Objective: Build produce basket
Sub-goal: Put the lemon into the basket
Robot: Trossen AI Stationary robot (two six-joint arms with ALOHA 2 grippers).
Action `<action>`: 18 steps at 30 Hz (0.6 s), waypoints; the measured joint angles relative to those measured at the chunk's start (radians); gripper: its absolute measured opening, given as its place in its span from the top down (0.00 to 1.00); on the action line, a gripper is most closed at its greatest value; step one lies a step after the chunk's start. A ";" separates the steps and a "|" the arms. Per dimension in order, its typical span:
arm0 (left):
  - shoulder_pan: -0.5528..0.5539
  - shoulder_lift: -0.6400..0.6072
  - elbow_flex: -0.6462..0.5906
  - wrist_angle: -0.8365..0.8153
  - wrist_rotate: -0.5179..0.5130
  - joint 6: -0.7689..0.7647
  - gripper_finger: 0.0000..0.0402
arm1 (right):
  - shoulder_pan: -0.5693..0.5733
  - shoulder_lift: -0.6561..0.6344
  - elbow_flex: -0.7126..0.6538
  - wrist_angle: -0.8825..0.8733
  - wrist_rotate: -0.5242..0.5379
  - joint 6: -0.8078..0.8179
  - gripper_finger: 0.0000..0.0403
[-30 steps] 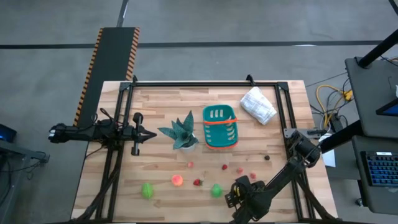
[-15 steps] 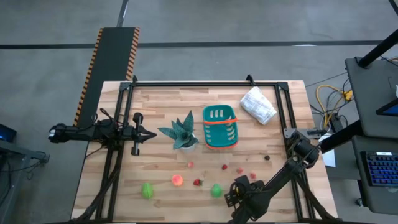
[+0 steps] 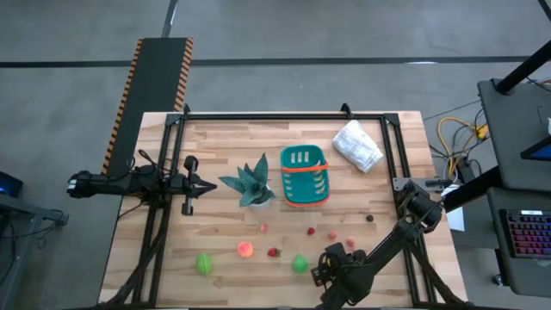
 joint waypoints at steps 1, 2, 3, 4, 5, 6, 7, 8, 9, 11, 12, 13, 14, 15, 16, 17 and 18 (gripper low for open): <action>0.000 0.000 0.000 0.000 0.000 0.000 1.00 | 0.000 0.000 0.000 0.000 0.000 0.000 0.50; 0.000 0.000 0.000 0.000 0.000 0.000 1.00 | 0.000 0.000 0.000 0.000 0.000 0.000 0.51; 0.000 0.000 0.000 0.000 0.000 0.000 1.00 | 0.000 -0.001 0.000 0.000 0.000 -0.002 0.52; 0.000 0.000 0.000 0.000 0.000 0.000 1.00 | 0.000 -0.001 0.000 0.001 0.000 -0.003 0.52; 0.000 0.000 0.000 0.000 0.000 0.000 1.00 | 0.000 -0.001 0.000 0.001 -0.003 -0.004 0.52; 0.000 0.000 0.000 0.000 0.000 0.000 1.00 | 0.000 -0.003 0.000 0.001 -0.008 -0.005 0.52; 0.000 0.000 0.000 0.000 0.000 0.000 1.00 | 0.000 -0.006 0.000 0.001 -0.011 -0.008 0.52; 0.000 0.000 0.000 0.000 0.000 0.000 1.00 | 0.000 -0.008 0.000 0.002 -0.011 -0.015 0.52; 0.000 0.000 0.000 0.000 0.000 0.000 1.00 | 0.000 -0.010 0.001 0.001 -0.011 -0.023 0.52; 0.000 0.000 0.000 0.000 0.000 0.000 1.00 | 0.000 -0.014 0.004 -0.002 -0.011 -0.044 0.51; 0.000 0.000 0.000 0.000 0.000 0.000 1.00 | 0.000 -0.017 0.007 -0.003 -0.011 -0.056 0.51; 0.000 0.000 0.000 0.000 0.000 0.000 1.00 | 0.000 -0.021 0.007 -0.003 -0.010 -0.068 0.51; 0.000 0.000 0.000 0.000 0.000 0.000 1.00 | -0.001 -0.026 0.007 -0.004 -0.006 -0.077 0.52; 0.000 0.000 0.000 0.000 0.000 0.000 1.00 | -0.003 -0.030 0.007 -0.006 -0.003 -0.084 0.52; 0.000 0.000 0.000 0.000 0.000 0.000 1.00 | -0.004 -0.033 0.008 -0.012 -0.001 -0.089 0.52; 0.000 0.000 0.000 0.000 0.000 0.000 1.00 | -0.006 -0.038 0.008 -0.024 0.000 -0.090 0.52; 0.000 0.000 0.000 0.000 0.000 0.000 1.00 | -0.007 -0.042 0.008 -0.036 0.001 -0.090 0.52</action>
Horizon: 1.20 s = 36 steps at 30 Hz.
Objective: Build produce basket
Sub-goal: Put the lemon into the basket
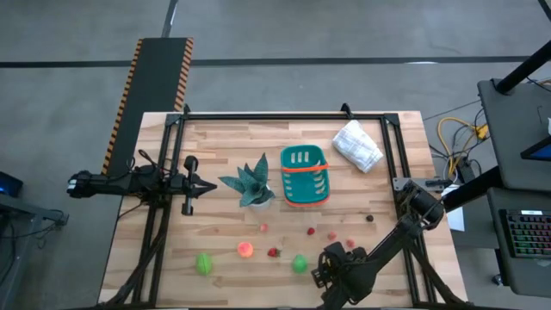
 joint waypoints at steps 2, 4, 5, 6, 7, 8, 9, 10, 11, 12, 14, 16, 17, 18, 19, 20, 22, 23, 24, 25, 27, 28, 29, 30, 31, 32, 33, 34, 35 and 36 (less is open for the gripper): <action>0.000 0.000 0.000 0.000 0.000 0.000 1.00 | -0.002 -0.010 0.000 -0.022 0.012 0.001 0.51; 0.000 0.000 0.000 0.000 0.000 0.000 1.00 | -0.003 -0.022 0.000 -0.040 0.026 0.000 0.51; 0.000 0.000 0.000 0.000 0.000 0.000 1.00 | -0.006 -0.028 0.000 -0.046 0.027 -0.005 0.51; 0.000 0.000 0.000 0.000 0.000 0.000 1.00 | -0.007 -0.037 0.000 -0.052 0.027 -0.017 0.52; 0.000 0.000 0.000 0.000 0.000 0.000 1.00 | -0.008 -0.044 0.000 -0.058 0.031 -0.030 0.52; 0.000 0.000 0.000 0.000 0.000 0.000 1.00 | -0.011 -0.053 0.000 -0.065 0.037 -0.043 0.52; 0.000 0.000 0.000 0.000 0.000 0.000 1.00 | -0.013 -0.061 0.000 -0.072 0.049 -0.059 0.52; 0.000 0.000 0.000 0.000 0.000 0.000 1.00 | -0.014 -0.070 0.000 -0.076 0.066 -0.078 0.52; 0.000 0.000 0.000 0.001 0.000 0.000 1.00 | -0.019 -0.082 0.000 -0.078 0.082 -0.098 0.51; 0.000 0.000 0.000 0.002 0.000 0.000 1.00 | -0.021 -0.093 0.000 -0.078 0.099 -0.118 0.51; 0.000 0.000 0.000 0.002 0.000 0.000 1.00 | -0.032 -0.121 0.000 -0.083 0.125 -0.158 0.51; 0.000 0.000 0.000 0.003 0.000 0.000 1.00 | -0.046 -0.149 0.000 -0.093 0.144 -0.196 0.52; 0.000 0.000 0.000 0.002 0.000 0.000 1.00 | -0.053 -0.163 0.000 -0.097 0.156 -0.216 0.52; 0.000 0.000 0.000 0.002 0.000 0.000 1.00 | -0.062 -0.178 0.000 -0.097 0.169 -0.241 0.52; 0.000 0.001 0.000 0.002 0.000 0.000 1.00 | -0.070 -0.193 0.000 -0.097 0.183 -0.267 0.52; 0.000 0.002 0.000 0.002 0.000 0.000 1.00 | -0.078 -0.205 0.000 -0.097 0.205 -0.296 0.52; 0.000 0.002 0.000 0.003 0.000 0.000 1.00 | -0.095 -0.227 0.000 -0.097 0.239 -0.363 0.52; 0.000 0.002 0.000 0.003 0.000 0.000 1.00 | -0.105 -0.236 0.000 -0.097 0.257 -0.398 0.52; 0.000 0.002 0.000 0.002 0.000 0.000 1.00 | -0.116 -0.244 0.000 -0.096 0.265 -0.431 0.52; 0.000 0.003 0.000 0.003 0.000 0.000 1.00 | -0.126 -0.253 0.000 -0.097 0.273 -0.460 0.52; 0.000 0.003 0.000 0.002 0.000 0.000 1.00 | -0.145 -0.267 0.000 -0.095 0.293 -0.517 0.52; 0.000 0.003 0.000 0.003 0.000 0.000 1.00 | -0.155 -0.271 0.000 -0.096 0.303 -0.548 0.52; 0.000 0.003 0.000 0.002 0.000 0.000 1.00 | -0.165 -0.275 0.000 -0.096 0.310 -0.577 0.52; 0.000 0.003 0.000 0.002 0.000 0.000 1.00 | -0.175 -0.280 0.000 -0.097 0.314 -0.609 0.52; 0.000 0.003 0.000 0.003 0.000 0.000 1.00 | -0.186 -0.283 0.000 -0.096 0.317 -0.640 0.52; 0.000 0.004 0.000 0.003 0.000 0.000 1.00 | -0.198 -0.288 0.000 -0.096 0.318 -0.667 0.52; 0.000 0.004 0.000 0.002 0.000 0.000 1.00 | -0.209 -0.293 0.000 -0.097 0.318 -0.692 0.52; 0.000 0.003 0.000 0.002 0.000 0.000 1.00 | -0.220 -0.297 0.000 -0.096 0.320 -0.718 0.52; 0.000 0.004 0.000 0.003 0.000 0.000 1.00 | -0.232 -0.301 0.000 -0.096 0.324 -0.744 0.52; 0.000 0.004 0.000 0.003 0.000 0.000 1.00 | -0.244 -0.303 0.000 -0.096 0.330 -0.768 0.52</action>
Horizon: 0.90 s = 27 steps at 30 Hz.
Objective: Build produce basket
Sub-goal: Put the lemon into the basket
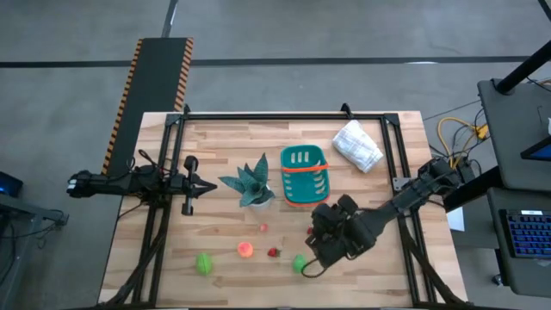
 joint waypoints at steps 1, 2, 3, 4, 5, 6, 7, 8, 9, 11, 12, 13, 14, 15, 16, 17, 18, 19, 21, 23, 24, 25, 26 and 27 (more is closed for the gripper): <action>0.000 0.000 0.000 0.000 0.000 0.000 1.00 | -0.011 -0.004 0.000 0.000 0.006 -0.023 0.52; 0.000 0.000 0.000 0.000 0.000 0.000 1.00 | -0.022 -0.007 0.000 0.001 0.011 -0.043 0.52; 0.000 0.000 0.000 0.000 0.000 0.000 1.00 | -0.034 -0.010 0.000 0.002 0.013 -0.064 0.52; 0.000 0.001 0.000 0.000 0.000 0.000 1.00 | -0.045 -0.014 0.000 0.002 0.014 -0.083 0.52; 0.000 0.000 0.000 -0.001 0.000 0.000 1.00 | -0.056 -0.017 0.000 0.002 0.014 -0.100 0.52; 0.000 0.000 0.000 0.000 0.000 0.000 1.00 | -0.067 -0.018 0.000 0.004 0.019 -0.118 0.52; 0.000 0.000 0.000 0.000 0.000 0.000 1.00 | -0.077 -0.019 0.000 0.004 0.026 -0.133 0.52; 0.000 0.001 0.000 0.000 0.000 0.000 1.00 | -0.086 -0.020 0.000 0.004 0.035 -0.145 0.52; 0.000 0.001 0.000 -0.001 0.000 0.000 1.00 | -0.097 -0.021 0.000 0.005 0.042 -0.158 0.52; 0.000 0.000 0.000 0.001 0.000 0.000 1.00 | -0.116 -0.024 0.000 0.005 0.057 -0.178 0.52; 0.000 0.001 0.000 0.000 0.000 0.000 1.00 | -0.125 -0.024 0.000 0.006 0.068 -0.185 0.52; 0.000 0.001 0.000 0.000 0.000 0.000 1.00 | -0.133 -0.024 0.000 0.006 0.078 -0.192 0.52; 0.000 0.000 0.000 0.000 0.000 0.000 1.00 | -0.142 -0.024 0.000 0.006 0.088 -0.195 0.52; 0.000 0.000 0.000 0.000 0.000 0.000 1.00 | -0.150 -0.024 0.000 0.006 0.098 -0.197 0.51; 0.000 0.000 0.000 0.000 0.000 0.000 1.00 | -0.158 -0.023 0.000 0.006 0.104 -0.198 0.51; 0.000 0.000 0.000 0.000 0.000 0.000 1.00 | -0.165 -0.022 0.000 0.005 0.111 -0.199 0.51; 0.000 0.000 0.000 0.000 0.000 0.000 1.00 | -0.170 -0.022 -0.001 0.006 0.116 -0.201 0.51; 0.000 0.000 0.000 0.000 0.000 0.000 1.00 | -0.176 -0.022 -0.004 0.007 0.117 -0.203 0.51; 0.000 0.002 0.000 0.000 0.000 0.000 1.00 | -0.187 -0.021 -0.011 0.007 0.118 -0.204 0.51; 0.000 0.002 0.000 0.000 0.000 0.000 1.00 | -0.196 -0.021 -0.021 0.008 0.120 -0.205 0.51; 0.000 0.003 0.000 0.000 0.000 0.000 1.00 | -0.201 -0.021 -0.026 0.008 0.122 -0.205 0.51; 0.000 0.005 0.000 0.000 0.000 0.000 1.00 | -0.205 -0.020 -0.032 0.009 0.123 -0.205 0.51; 0.000 0.005 0.000 -0.001 0.000 0.000 1.00 | -0.209 -0.020 -0.040 0.012 0.124 -0.205 0.51; 0.000 0.004 0.000 0.000 0.000 0.000 1.00 | -0.214 -0.020 -0.049 0.013 0.126 -0.204 0.51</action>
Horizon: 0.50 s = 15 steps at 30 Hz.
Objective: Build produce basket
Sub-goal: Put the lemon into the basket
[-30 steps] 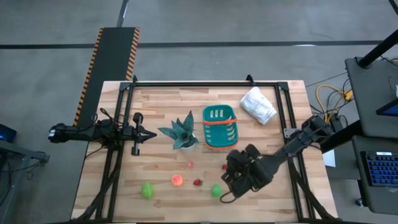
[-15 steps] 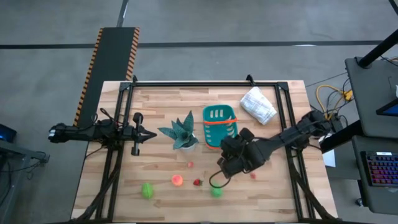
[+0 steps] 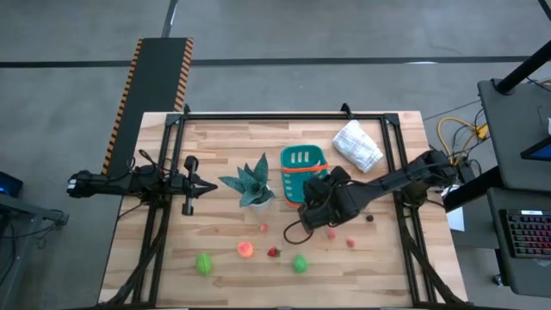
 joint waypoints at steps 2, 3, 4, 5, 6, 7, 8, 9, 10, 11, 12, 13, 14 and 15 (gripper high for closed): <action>0.000 0.000 0.000 0.000 0.000 0.000 1.00 | -0.007 0.000 -0.018 0.001 0.000 0.011 0.51; 0.000 0.000 0.000 0.000 0.000 0.000 1.00 | -0.010 0.000 -0.026 0.001 0.001 0.014 0.51; 0.000 0.000 0.000 0.000 0.000 0.000 1.00 | -0.012 0.001 -0.032 0.002 0.003 0.015 0.51; 0.000 0.000 0.000 0.000 0.000 0.000 1.00 | -0.014 0.001 -0.038 0.005 0.011 0.018 0.51; 0.000 0.001 0.000 0.000 0.000 0.000 1.00 | -0.017 0.001 -0.043 0.007 0.017 0.023 0.51; 0.000 0.001 0.000 0.000 0.000 0.000 1.00 | -0.020 0.000 -0.049 0.014 0.018 0.027 0.51; 0.000 0.001 0.000 0.000 0.000 0.000 1.00 | -0.022 0.001 -0.055 0.023 0.018 0.027 0.51; 0.000 0.001 0.000 0.000 0.000 0.000 1.00 | -0.023 0.001 -0.061 0.034 0.019 0.028 0.51; 0.000 0.002 0.000 0.000 0.000 0.000 1.00 | -0.025 0.001 -0.069 0.045 0.024 0.028 0.51; 0.000 0.002 0.000 0.000 0.000 0.000 1.00 | -0.025 0.001 -0.077 0.059 0.033 0.029 0.51; 0.000 0.001 0.000 0.000 0.000 0.000 1.00 | -0.027 0.001 -0.086 0.074 0.042 0.029 0.51; 0.000 0.001 0.000 0.000 0.000 0.000 1.00 | -0.028 0.001 -0.094 0.085 0.043 0.029 0.51; 0.000 0.001 0.000 0.000 0.000 0.000 1.00 | -0.030 0.001 -0.102 0.089 0.042 0.029 0.51; 0.000 0.002 0.000 0.000 0.000 0.000 1.00 | -0.031 0.001 -0.110 0.094 0.043 0.030 0.51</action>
